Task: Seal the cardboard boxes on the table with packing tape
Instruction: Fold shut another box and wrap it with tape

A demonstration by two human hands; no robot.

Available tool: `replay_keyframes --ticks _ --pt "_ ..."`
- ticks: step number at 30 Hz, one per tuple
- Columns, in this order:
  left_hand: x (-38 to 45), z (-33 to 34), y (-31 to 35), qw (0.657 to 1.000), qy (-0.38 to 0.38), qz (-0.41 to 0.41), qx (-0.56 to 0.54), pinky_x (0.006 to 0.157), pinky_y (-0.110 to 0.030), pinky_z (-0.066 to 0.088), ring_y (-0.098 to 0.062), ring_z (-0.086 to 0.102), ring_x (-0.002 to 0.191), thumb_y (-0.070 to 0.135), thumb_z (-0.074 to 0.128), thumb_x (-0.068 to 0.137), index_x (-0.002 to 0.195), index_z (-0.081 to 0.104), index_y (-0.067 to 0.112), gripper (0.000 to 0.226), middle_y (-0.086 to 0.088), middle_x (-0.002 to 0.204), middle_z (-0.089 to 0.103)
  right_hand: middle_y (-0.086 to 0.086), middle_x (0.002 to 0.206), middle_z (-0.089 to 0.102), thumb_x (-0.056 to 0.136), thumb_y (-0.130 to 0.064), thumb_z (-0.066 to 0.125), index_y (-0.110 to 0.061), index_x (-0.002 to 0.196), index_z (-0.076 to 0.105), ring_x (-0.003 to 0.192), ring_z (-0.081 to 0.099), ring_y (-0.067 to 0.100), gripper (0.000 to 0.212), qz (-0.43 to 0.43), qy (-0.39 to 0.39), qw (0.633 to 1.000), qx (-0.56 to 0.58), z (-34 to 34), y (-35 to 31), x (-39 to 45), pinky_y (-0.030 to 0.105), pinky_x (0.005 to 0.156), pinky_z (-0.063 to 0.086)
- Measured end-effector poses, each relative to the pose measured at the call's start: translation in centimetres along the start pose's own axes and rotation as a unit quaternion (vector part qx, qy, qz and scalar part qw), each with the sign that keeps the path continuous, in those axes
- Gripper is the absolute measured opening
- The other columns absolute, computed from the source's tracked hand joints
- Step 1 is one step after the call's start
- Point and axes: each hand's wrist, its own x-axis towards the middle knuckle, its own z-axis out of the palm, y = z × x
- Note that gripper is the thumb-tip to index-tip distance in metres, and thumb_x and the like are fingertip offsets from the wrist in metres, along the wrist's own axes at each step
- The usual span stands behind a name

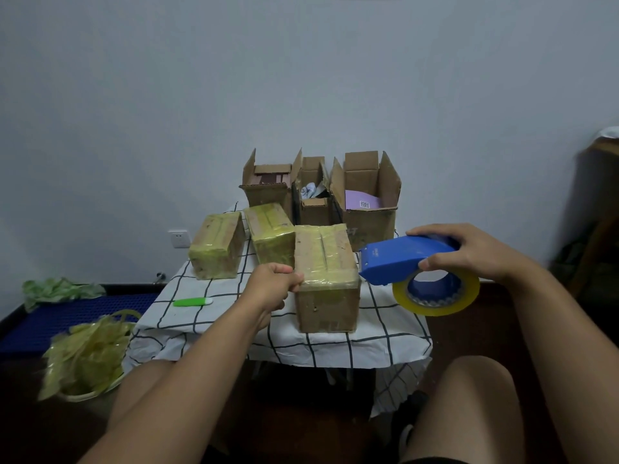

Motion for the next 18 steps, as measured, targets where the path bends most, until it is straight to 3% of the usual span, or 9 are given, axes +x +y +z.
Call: replay_keyframes --ticks 8,11,12,14,16,18 --pt "-0.3 -0.2 0.1 0.996 -0.038 -0.072 0.022 0.05 -0.025 0.03 -0.012 0.039 0.054 0.021 0.063 0.093 0.098 0.063 0.013 0.01 -0.003 0.065 0.053 -0.015 0.116 0.064 0.066 -0.042 0.074 -0.044 0.117 0.063 0.095 0.063 -0.002 0.052 0.011 -0.009 1.0 0.014 0.6 0.5 -0.2 0.013 0.074 0.048" --pt "-0.2 -0.6 0.0 0.993 -0.052 -0.093 0.057 0.054 -0.026 0.032 -0.016 0.046 0.062 0.033 0.061 0.093 0.111 0.058 0.019 0.022 -0.005 0.078 0.052 -0.013 0.117 0.063 0.067 -0.042 0.075 -0.044 0.118 0.063 0.095 0.063 -0.001 0.053 0.014 -0.01 1.0 0.017 0.8 0.7 -0.3 0.014 0.072 0.051" --pt "0.0 -0.5 -0.3 0.994 -0.04 -0.064 0.083 0.058 -0.026 0.035 -0.019 0.055 0.073 0.033 0.061 0.093 0.119 0.054 0.022 0.029 -0.006 0.091 0.054 -0.012 0.118 0.063 0.067 -0.041 0.075 -0.042 0.118 0.063 0.094 0.064 0.0 0.053 0.014 -0.009 1.0 0.022 0.9 0.8 -0.4 0.013 0.071 0.052" --pt "0.3 -0.1 -1.1 0.978 0.019 0.082 0.19 0.075 -0.031 0.043 -0.025 0.056 0.107 0.029 0.06 0.094 0.13 0.049 0.03 0.038 -0.004 0.117 0.05 -0.01 0.117 0.062 0.067 -0.039 0.075 -0.04 0.119 0.063 0.092 0.065 0.003 0.054 0.016 -0.007 0.999 0.035 1.1 0.8 -0.4 0.013 0.069 0.052" --pt "-0.3 0.6 -1.8 0.899 0.091 0.291 0.316 0.098 -0.037 0.043 -0.018 0.045 0.122 0.029 0.056 0.095 0.134 0.053 0.029 0.039 0.0 0.13 0.046 -0.009 0.116 0.062 0.066 -0.038 0.075 -0.041 0.118 0.062 0.091 0.066 0.008 0.054 0.02 -0.011 0.999 0.038 1.2 0.8 -0.5 0.013 0.067 0.052" --pt "-0.8 1.4 -2.3 0.797 0.08 0.42 0.427 0.112 -0.04 0.029 -0.017 0.036 0.134 0.043 0.056 0.094 0.139 0.05 0.026 0.048 0.001 0.145 0.043 -0.009 0.116 0.061 0.066 -0.038 0.075 -0.04 0.119 0.061 0.09 0.066 0.008 0.055 0.022 -0.012 0.999 0.038 1.3 0.7 -0.5 0.013 0.066 0.053"
